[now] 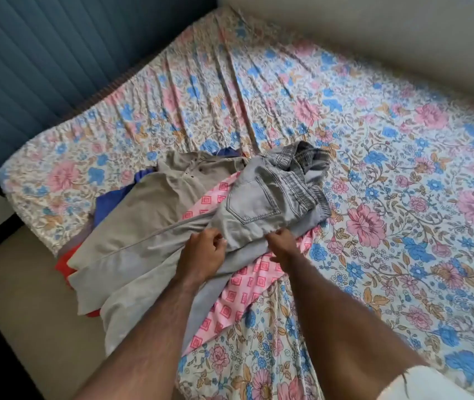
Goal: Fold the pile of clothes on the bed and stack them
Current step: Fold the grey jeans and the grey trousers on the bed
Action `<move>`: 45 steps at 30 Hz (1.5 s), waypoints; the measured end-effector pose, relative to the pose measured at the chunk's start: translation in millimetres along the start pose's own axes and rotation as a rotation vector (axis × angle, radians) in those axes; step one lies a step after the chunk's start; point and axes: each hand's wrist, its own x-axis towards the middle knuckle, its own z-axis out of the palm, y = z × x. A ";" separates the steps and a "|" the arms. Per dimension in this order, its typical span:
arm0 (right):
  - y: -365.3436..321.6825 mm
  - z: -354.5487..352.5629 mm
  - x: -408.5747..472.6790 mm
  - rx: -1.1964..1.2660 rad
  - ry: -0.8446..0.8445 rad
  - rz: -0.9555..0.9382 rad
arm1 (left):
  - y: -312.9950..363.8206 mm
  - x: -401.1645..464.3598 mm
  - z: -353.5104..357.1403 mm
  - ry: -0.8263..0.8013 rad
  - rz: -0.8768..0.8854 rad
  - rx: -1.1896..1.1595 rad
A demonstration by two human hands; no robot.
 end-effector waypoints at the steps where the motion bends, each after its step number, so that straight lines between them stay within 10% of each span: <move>1: -3.8 3.7 8.3 0.085 0.011 0.039 | -6.5 5.2 6.0 0.004 0.002 -0.059; 12: -4.3 11.2 100.8 0.696 0.152 0.239 | -37.8 26.3 8.7 -0.113 -0.022 -0.085; 20: -66.5 -16.8 20.6 0.947 0.248 -0.033 | -4.7 19.9 -17.9 -0.135 -0.018 -0.184; 27: -96.0 -51.1 -53.6 1.008 -0.079 -0.263 | 32.9 -4.7 -53.0 -0.122 -0.021 -0.401; 36: -87.3 -40.0 -210.3 -0.470 -0.111 -0.761 | 33.5 -85.2 -92.9 -0.168 -0.148 -0.443; 45: -131.4 -94.3 -368.3 -0.009 -0.655 -0.674 | 52.2 -184.4 -173.2 -0.230 0.126 -0.186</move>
